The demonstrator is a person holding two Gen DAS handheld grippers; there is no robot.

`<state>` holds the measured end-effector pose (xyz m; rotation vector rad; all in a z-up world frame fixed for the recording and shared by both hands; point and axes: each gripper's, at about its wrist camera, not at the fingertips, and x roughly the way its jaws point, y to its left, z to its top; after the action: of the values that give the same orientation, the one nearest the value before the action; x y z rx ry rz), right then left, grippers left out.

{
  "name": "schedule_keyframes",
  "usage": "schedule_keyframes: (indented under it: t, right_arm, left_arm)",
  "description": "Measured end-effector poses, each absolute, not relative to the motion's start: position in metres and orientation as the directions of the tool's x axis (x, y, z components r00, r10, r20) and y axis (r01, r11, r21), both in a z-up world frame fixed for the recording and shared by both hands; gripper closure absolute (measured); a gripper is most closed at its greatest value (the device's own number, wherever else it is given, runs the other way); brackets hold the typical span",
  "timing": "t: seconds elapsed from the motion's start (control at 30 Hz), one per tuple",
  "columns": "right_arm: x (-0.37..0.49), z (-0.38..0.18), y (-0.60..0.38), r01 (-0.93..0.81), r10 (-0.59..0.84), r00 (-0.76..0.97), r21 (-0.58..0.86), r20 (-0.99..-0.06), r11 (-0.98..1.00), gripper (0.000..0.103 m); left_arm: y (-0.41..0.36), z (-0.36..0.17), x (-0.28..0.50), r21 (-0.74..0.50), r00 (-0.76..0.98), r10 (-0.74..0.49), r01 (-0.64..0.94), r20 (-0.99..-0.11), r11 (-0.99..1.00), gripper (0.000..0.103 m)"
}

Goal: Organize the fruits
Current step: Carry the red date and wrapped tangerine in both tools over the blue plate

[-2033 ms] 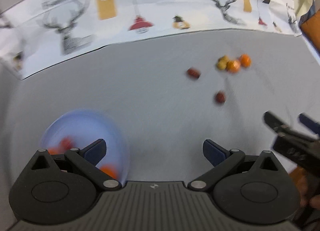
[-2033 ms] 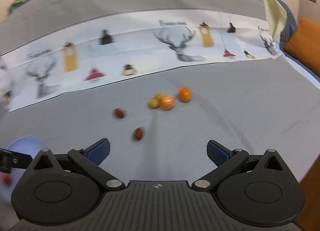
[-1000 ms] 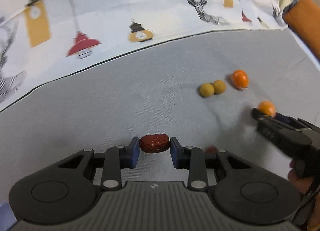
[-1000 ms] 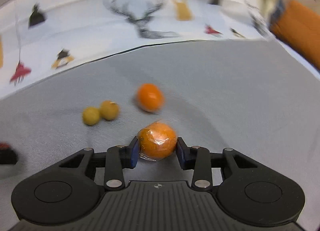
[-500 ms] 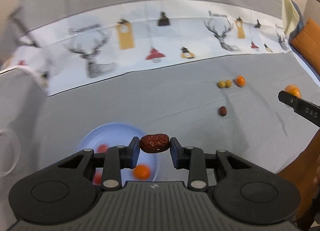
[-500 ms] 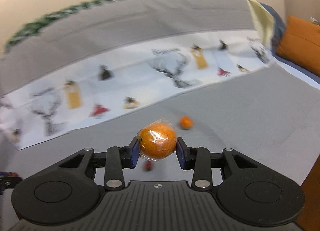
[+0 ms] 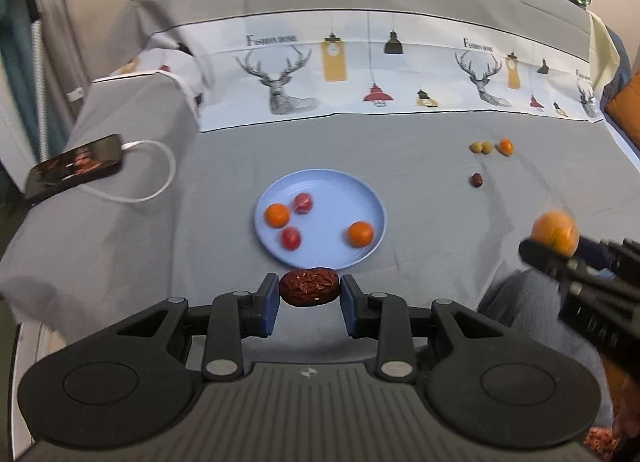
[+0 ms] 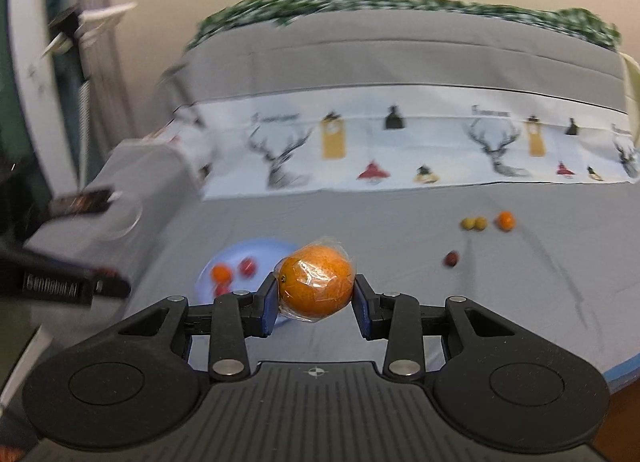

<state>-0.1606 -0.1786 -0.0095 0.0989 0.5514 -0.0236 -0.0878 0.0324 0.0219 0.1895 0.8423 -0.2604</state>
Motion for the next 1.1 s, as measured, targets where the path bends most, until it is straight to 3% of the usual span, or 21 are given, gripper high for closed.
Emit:
schedule_keyframes:
  t: [0.6, 1.1]
  right_arm:
    - [-0.203, 0.002, -0.113, -0.076, 0.038, 0.870, -0.058, -0.492, 0.995, 0.064]
    - [-0.195, -0.002, -0.107, -0.098, 0.040, 0.852, -0.085, -0.522, 0.992, 0.064]
  left_arm:
    - [0.068, 0.025, -0.133, 0.009, 0.664, -0.168, 0.255, -0.728, 0.967, 0.067]
    - [0.073, 0.015, -0.125, -0.003, 0.641, -0.167, 0.249, -0.749, 0.969, 0.067]
